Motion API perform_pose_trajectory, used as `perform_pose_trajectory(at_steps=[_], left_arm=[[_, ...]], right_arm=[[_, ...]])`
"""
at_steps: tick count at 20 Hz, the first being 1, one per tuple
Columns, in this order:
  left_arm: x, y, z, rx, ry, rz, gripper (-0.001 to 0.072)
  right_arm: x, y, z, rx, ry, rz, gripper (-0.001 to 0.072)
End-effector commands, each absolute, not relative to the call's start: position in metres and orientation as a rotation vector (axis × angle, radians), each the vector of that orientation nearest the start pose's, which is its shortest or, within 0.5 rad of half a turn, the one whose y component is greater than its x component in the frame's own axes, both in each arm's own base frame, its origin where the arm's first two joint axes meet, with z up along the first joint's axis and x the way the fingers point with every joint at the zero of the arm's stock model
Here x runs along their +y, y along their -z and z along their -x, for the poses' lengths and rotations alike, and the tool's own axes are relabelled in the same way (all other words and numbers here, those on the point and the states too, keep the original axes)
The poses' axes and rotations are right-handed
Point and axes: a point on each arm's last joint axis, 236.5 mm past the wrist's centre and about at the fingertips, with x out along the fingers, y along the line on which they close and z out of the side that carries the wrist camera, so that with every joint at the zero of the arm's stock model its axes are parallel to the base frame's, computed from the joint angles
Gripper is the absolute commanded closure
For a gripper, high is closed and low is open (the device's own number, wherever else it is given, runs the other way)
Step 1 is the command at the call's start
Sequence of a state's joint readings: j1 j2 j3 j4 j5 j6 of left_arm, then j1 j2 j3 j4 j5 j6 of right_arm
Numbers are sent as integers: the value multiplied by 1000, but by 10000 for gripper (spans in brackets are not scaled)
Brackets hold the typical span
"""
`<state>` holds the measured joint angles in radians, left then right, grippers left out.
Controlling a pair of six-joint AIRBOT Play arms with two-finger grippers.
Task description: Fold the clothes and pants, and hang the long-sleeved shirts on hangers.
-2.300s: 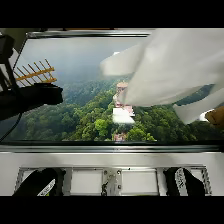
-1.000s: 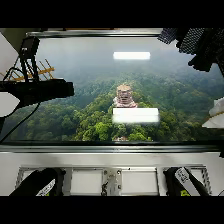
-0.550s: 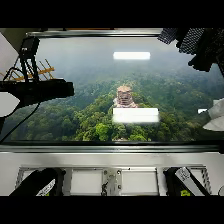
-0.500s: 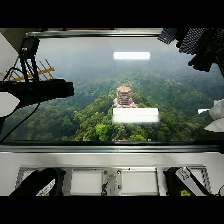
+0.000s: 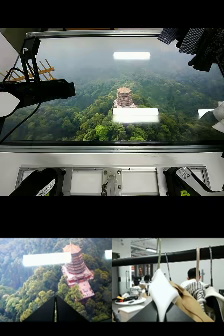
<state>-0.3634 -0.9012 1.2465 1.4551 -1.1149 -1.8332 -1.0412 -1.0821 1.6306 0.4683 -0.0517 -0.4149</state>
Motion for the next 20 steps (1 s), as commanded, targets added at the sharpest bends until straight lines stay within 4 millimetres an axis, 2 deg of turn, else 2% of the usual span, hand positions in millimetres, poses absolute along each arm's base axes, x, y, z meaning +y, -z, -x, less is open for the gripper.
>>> perform_pose_trajectory(at_steps=[1,5,15,16,17,18,20], left_arm=[[-157,-194,-333,834,332,206,695],[-157,-195,-333,834,332,207,695],[-158,-195,-333,833,333,206,695],[-158,-195,-333,833,333,206,695],[-158,-195,-333,833,333,206,695],[-158,-195,-333,833,333,206,695],[-158,-195,-333,833,333,206,695]], right_arm=[[-382,-534,-209,-502,1055,210,701],[-391,-525,-215,-484,1055,199,701],[-399,-517,-221,-495,1035,145,676],[-400,-516,-222,-499,1031,133,540],[-401,-515,-222,-499,1031,128,315],[-401,-515,-223,-499,1032,127,207],[-400,-516,-222,-501,1031,129,196]])
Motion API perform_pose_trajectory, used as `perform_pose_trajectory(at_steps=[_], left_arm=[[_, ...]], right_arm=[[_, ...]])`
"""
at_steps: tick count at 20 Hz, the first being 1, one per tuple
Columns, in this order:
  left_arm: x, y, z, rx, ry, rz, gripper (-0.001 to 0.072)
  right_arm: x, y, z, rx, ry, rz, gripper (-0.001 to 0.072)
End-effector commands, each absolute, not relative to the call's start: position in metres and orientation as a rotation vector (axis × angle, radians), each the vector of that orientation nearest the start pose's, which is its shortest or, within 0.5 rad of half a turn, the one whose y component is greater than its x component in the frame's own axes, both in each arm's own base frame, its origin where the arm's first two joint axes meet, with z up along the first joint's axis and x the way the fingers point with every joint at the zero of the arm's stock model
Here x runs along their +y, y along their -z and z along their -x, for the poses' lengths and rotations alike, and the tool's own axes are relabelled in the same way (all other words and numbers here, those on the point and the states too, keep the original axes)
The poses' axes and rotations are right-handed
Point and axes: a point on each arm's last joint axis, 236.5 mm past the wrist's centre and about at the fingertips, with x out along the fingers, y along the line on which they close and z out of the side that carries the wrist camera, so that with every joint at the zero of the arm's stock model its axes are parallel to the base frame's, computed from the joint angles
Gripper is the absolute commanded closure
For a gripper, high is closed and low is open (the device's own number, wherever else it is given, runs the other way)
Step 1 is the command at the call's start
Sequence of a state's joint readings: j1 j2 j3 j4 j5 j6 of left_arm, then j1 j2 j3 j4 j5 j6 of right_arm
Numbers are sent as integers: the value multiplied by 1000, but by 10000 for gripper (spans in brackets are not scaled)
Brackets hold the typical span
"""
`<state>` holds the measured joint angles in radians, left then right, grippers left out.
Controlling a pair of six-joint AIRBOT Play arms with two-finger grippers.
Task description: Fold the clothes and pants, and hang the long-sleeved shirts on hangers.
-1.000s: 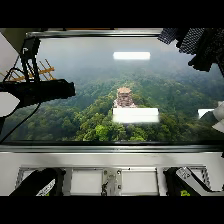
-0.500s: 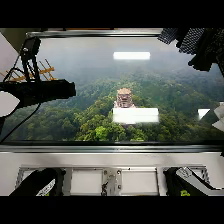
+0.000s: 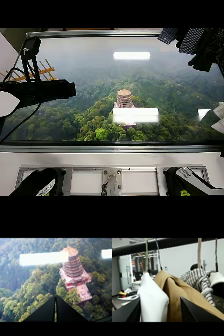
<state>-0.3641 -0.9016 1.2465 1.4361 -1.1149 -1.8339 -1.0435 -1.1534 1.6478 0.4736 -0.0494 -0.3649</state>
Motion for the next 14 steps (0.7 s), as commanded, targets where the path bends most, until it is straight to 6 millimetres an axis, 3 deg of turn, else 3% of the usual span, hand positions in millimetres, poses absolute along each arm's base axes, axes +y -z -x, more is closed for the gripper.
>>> perform_pose_trajectory(at_steps=[1,4,6,9,11,13,14], left_arm=[[-158,-195,-333,833,333,206,695],[-158,-195,-333,833,333,206,695],[-157,-195,-333,833,332,206,695],[-157,-195,-333,833,332,205,695],[-157,-195,-333,833,332,205,695],[-157,-195,-333,833,332,205,695],[-157,-195,-333,833,332,205,695]], right_arm=[[-398,-518,-221,-505,1030,131,195],[-381,-534,-214,-538,1012,154,195],[-356,-553,-218,-577,936,201,195],[-299,-582,-237,-647,726,301,196],[-261,-592,-252,-708,525,248,196],[-220,-586,-276,-695,284,206,196],[-198,-573,-291,-645,154,198,197]])
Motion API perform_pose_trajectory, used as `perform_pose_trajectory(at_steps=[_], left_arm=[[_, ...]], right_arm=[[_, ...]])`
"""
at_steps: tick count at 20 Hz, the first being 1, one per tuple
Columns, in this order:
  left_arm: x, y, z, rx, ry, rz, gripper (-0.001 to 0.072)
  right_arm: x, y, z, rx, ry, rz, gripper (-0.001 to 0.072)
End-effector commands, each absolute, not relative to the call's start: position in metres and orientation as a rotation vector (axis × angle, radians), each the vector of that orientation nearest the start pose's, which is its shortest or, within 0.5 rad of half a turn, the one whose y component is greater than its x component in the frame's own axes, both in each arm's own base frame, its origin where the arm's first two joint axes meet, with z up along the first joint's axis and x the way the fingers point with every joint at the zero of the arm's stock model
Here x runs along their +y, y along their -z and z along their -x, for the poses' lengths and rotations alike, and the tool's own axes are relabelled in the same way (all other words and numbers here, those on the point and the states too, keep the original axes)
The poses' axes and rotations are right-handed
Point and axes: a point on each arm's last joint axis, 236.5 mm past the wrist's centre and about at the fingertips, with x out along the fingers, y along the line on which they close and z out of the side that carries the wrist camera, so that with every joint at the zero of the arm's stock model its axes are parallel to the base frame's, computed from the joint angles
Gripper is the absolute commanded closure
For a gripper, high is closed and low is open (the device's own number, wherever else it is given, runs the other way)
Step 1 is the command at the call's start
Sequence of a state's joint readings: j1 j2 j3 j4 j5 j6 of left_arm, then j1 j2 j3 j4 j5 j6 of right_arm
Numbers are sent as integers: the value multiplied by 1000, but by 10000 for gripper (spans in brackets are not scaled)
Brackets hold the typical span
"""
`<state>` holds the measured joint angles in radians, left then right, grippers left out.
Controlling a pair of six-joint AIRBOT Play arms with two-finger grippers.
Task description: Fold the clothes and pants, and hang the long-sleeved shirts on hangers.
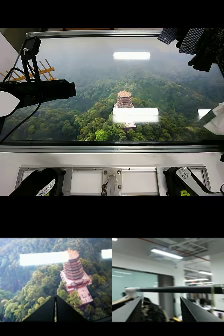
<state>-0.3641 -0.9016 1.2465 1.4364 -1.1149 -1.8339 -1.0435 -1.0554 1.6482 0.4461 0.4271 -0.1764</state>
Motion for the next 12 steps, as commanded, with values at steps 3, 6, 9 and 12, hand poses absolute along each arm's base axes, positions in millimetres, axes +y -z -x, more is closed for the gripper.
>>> perform_pose_trajectory(at_steps=[3,6,9,12], left_arm=[[-157,-194,-333,833,332,205,695],[-157,-194,-332,837,333,205,695],[-157,-194,-332,837,333,205,695],[-157,-194,-332,836,332,205,695]], right_arm=[[-139,-494,-341,-343,-212,122,199],[-89,-427,-384,-134,-369,75,199],[2,-364,-411,34,-594,102,199],[104,-301,-407,189,-832,158,199]])
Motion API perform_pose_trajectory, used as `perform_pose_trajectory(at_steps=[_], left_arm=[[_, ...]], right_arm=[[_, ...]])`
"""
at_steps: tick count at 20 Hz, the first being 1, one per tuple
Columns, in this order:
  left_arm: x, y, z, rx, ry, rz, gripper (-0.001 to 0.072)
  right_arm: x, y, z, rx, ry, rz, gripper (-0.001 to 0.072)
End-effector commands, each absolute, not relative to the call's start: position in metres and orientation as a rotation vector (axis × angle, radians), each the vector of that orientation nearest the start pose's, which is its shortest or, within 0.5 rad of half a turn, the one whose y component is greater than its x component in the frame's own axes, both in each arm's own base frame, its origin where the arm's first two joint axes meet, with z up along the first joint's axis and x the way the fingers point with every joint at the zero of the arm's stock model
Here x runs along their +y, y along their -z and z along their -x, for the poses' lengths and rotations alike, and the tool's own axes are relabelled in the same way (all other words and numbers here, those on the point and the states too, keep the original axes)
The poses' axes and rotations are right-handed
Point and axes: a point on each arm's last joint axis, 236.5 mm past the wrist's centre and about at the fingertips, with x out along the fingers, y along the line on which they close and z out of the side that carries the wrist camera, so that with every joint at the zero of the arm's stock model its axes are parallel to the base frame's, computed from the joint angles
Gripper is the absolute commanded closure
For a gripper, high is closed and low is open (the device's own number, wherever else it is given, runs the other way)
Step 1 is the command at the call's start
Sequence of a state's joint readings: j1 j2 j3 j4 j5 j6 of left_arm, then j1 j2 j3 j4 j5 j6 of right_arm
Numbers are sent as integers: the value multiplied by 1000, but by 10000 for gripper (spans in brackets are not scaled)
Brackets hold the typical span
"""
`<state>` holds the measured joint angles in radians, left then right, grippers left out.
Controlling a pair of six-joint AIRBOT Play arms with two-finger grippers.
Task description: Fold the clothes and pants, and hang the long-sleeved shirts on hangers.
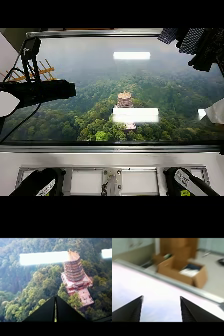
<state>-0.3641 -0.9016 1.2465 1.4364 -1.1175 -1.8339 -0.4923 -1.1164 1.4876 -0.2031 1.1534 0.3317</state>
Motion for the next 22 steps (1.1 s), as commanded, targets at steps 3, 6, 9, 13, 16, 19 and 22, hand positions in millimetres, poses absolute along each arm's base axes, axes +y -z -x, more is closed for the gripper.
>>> perform_pose_trajectory(at_steps=[3,6,9,13,16,19,22], left_arm=[[-157,-194,-332,836,332,204,695],[-157,-194,-332,836,332,205,695],[-157,-194,-332,835,331,204,695],[-157,-194,-332,835,331,204,695],[-157,-194,-332,835,331,204,695],[-157,-194,-332,835,331,204,695],[-157,-194,-332,835,331,204,695]], right_arm=[[185,-245,-378,319,-1033,234,199],[230,-209,-347,395,-1166,266,199],[251,-196,-330,421,-1232,265,199],[254,-198,-328,415,-1243,256,415],[254,-198,-328,415,-1245,257,690],[254,-198,-328,415,-1245,257,690],[254,-198,-328,416,-1244,257,690]])
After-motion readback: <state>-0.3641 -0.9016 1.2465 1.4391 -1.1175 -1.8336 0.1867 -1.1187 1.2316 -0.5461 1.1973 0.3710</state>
